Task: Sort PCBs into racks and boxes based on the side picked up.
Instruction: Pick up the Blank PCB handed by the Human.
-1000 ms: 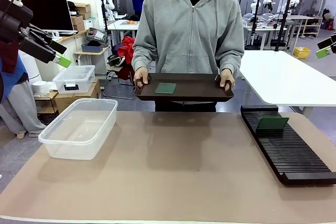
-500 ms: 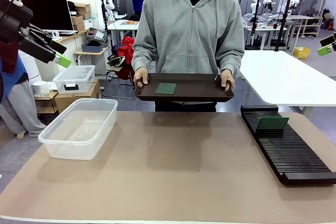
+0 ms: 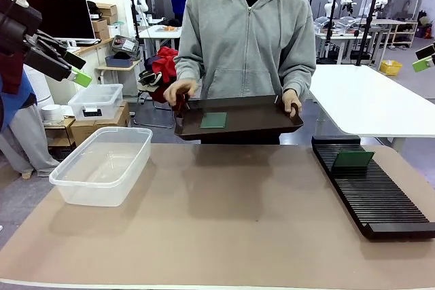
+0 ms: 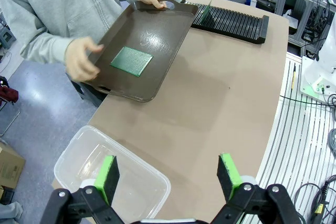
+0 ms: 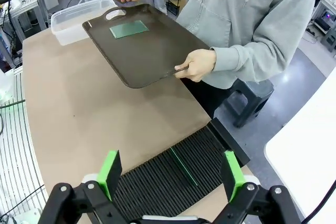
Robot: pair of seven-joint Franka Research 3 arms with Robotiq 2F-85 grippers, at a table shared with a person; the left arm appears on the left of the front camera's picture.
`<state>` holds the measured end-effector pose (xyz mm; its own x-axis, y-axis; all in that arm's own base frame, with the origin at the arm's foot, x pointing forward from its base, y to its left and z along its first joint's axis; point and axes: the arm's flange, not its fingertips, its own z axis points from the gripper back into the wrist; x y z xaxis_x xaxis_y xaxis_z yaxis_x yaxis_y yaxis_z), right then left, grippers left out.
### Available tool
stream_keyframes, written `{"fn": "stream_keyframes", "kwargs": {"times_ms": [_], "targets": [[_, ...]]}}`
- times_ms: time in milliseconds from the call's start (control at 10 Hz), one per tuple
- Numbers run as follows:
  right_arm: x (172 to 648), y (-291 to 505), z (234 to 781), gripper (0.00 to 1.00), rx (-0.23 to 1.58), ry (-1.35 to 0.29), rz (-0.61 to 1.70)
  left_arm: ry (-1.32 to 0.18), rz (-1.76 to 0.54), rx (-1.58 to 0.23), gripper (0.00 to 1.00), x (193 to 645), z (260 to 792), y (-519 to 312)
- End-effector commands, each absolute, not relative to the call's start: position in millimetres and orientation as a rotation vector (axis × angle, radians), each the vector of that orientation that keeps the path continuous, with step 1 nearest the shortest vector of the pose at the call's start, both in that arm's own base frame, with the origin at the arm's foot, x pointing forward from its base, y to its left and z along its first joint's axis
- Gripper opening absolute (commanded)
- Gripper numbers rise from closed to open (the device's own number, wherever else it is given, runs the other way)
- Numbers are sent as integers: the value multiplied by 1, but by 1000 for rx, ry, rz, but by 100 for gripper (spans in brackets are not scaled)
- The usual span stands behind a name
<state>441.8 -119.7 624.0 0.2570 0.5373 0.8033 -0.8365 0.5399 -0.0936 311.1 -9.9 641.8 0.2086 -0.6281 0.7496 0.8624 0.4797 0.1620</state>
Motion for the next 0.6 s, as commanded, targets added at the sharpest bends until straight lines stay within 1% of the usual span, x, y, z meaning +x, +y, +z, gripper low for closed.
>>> {"fn": "stream_keyframes", "kwargs": {"times_ms": [0,500], "targets": [[441,-117,624,100,385,-899,964,-863,-1061,-322,100,312,641,-10],[441,-117,624,100,385,-899,964,-863,-1061,-322,100,312,641,-10]]}}
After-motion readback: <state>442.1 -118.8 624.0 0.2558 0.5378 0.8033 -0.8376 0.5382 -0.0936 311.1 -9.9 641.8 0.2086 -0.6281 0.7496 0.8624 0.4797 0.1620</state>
